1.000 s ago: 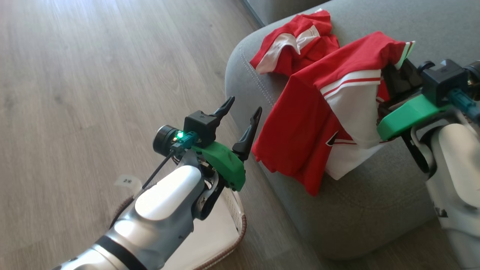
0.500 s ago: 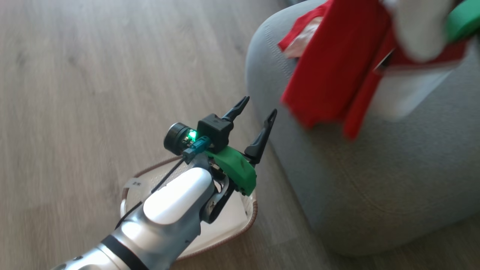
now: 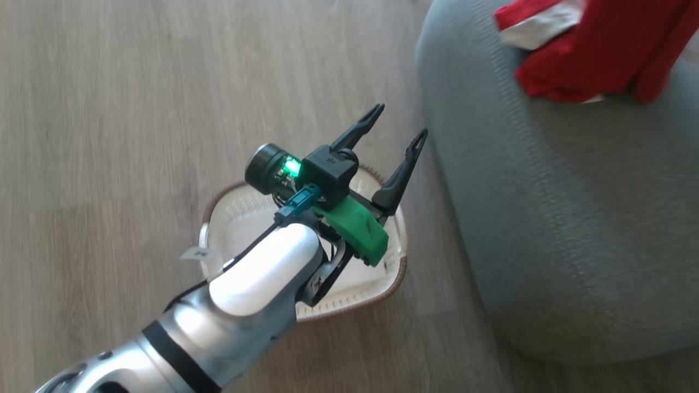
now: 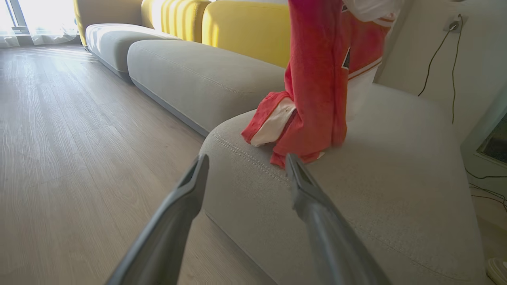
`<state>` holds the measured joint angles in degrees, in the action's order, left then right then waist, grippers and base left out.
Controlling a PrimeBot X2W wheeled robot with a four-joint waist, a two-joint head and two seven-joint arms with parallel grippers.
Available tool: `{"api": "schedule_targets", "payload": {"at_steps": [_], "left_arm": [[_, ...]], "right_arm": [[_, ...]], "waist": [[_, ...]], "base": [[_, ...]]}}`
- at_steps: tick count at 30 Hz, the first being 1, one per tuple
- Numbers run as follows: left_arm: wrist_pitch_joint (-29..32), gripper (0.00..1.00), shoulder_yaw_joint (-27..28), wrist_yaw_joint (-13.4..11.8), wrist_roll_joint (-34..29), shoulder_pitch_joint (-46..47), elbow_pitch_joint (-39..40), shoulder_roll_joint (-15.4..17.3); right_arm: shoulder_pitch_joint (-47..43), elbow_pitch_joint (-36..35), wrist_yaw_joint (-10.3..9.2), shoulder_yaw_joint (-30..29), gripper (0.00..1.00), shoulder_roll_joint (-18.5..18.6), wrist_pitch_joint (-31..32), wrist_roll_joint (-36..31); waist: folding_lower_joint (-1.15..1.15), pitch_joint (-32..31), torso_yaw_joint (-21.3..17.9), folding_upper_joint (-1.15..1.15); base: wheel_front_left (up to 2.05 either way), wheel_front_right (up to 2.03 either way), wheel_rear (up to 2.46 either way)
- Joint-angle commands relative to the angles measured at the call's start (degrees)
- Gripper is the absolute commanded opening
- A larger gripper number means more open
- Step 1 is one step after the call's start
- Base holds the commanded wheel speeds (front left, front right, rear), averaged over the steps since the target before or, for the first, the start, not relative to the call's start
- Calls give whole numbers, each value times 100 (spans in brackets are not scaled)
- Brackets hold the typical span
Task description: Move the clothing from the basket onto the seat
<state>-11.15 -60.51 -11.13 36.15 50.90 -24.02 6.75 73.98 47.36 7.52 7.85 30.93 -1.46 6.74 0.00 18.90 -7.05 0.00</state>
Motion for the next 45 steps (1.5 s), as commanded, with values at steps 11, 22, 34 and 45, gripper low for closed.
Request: {"api": "schedule_targets", "payload": {"at_steps": [11, 22, 34, 45], "left_arm": [[97, 100, 53, -213, -298, 456, 702, 298], [158, 100, -110, -255, -399, 495, 807, 295], [148, 100, -111, -292, -305, 374, 722, 414], [40, 100, -30, -344, -52, -26, 633, 554]], "right_arm": [[-127, 1390, -3, -945, 0, -81, -345, -696], [-274, 2161, -3, -1606, 25, -430, -295, -1386], [-484, 2392, -3, -1605, 100, -750, -730, -1369], [-833, 2397, -3, -854, 100, -957, -1205, -666]], "waist": [[0, 968, 496, 0], [0, 1114, 514, 0], [0, 859, 188, 0], [0, 223, -133, 0]], "base": [[0, 0, 0], [0, 0, 0], [0, 0, 0], [0, 0, 0]]}}
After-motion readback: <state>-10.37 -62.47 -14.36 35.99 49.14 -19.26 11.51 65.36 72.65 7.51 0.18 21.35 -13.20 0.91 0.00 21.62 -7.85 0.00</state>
